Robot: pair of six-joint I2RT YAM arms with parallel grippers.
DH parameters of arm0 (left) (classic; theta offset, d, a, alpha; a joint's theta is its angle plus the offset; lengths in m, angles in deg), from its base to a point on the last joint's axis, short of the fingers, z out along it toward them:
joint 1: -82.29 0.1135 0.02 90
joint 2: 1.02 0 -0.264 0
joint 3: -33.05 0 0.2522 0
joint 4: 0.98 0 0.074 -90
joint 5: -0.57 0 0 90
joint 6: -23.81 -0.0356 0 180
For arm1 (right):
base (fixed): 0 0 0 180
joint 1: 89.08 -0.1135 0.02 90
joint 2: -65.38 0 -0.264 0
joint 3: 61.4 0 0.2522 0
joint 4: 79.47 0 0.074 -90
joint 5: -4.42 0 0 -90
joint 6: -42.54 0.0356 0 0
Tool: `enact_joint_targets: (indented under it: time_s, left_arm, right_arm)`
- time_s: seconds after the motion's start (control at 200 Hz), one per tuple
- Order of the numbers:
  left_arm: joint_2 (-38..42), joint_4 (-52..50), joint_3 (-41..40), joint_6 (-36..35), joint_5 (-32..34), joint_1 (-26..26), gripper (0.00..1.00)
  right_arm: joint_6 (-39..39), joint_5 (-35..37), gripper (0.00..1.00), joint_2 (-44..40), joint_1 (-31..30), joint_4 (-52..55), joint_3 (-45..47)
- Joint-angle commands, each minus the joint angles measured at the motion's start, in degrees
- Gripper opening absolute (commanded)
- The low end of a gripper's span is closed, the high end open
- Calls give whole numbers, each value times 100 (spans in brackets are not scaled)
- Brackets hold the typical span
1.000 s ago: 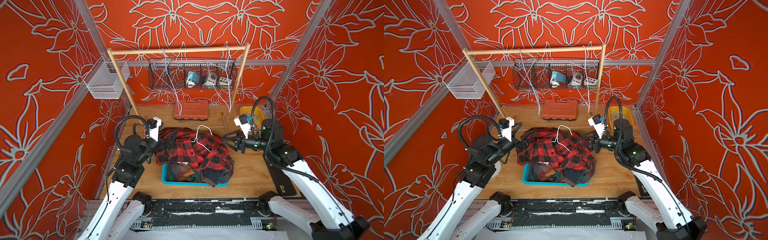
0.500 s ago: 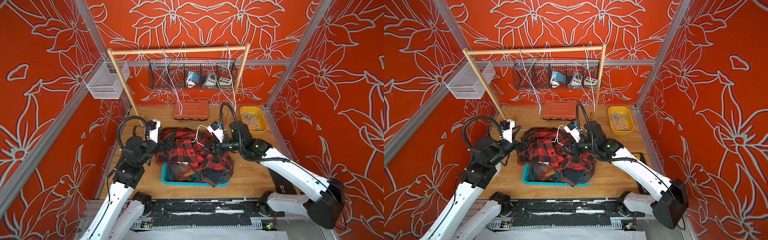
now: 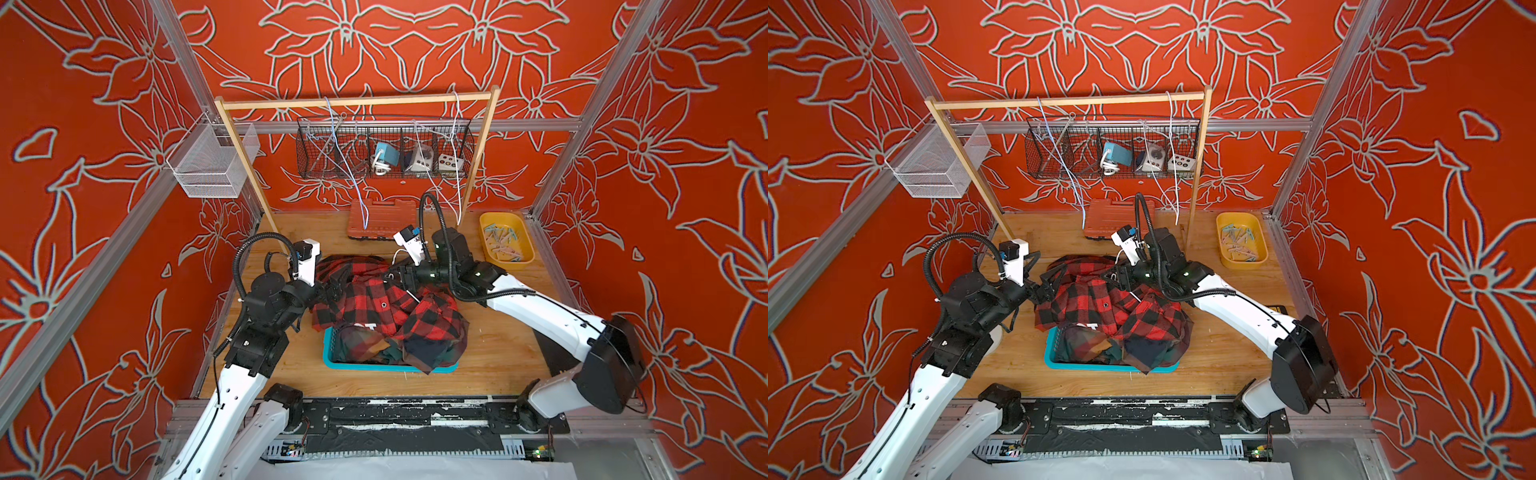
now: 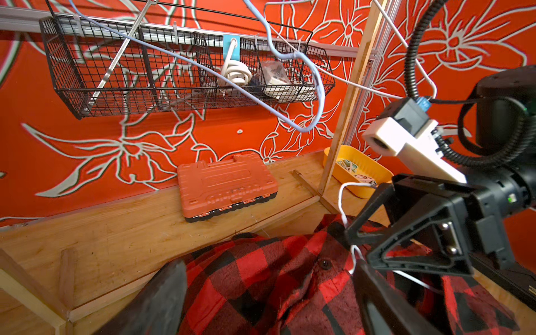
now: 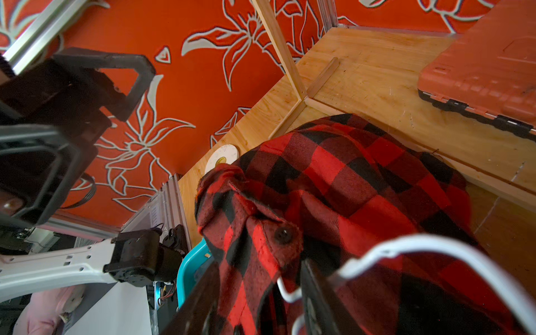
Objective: Remove the clothespins securing long-sleeve shirts to the hanger
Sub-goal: Remove the long-sleeve shirt from the hanger.
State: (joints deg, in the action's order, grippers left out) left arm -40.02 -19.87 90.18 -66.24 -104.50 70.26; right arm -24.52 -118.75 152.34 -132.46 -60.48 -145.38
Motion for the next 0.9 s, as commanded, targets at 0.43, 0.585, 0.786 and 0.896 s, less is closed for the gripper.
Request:
enact_joint_targets:
  time_s: [0.43, 0.585, 0.786, 0.896]
  left_arm:
    - [27, 201, -155, -130, 57, 93, 86]
    - [-37, 358, -196, -76, -21, 96, 86]
    - [-24, 392, -192, -86, -22, 96, 86]
    - [24, 372, -191, -91, 22, 96, 86]
  right_arm:
    - [84, 1694, 48, -614, -178, 953, -87]
    - [225, 2029, 49, -924, -175, 1079, 236]
    - [379, 1838, 49, -731, -181, 927, 316]
    - [460, 1790, 49, -531, -206, 817, 275]
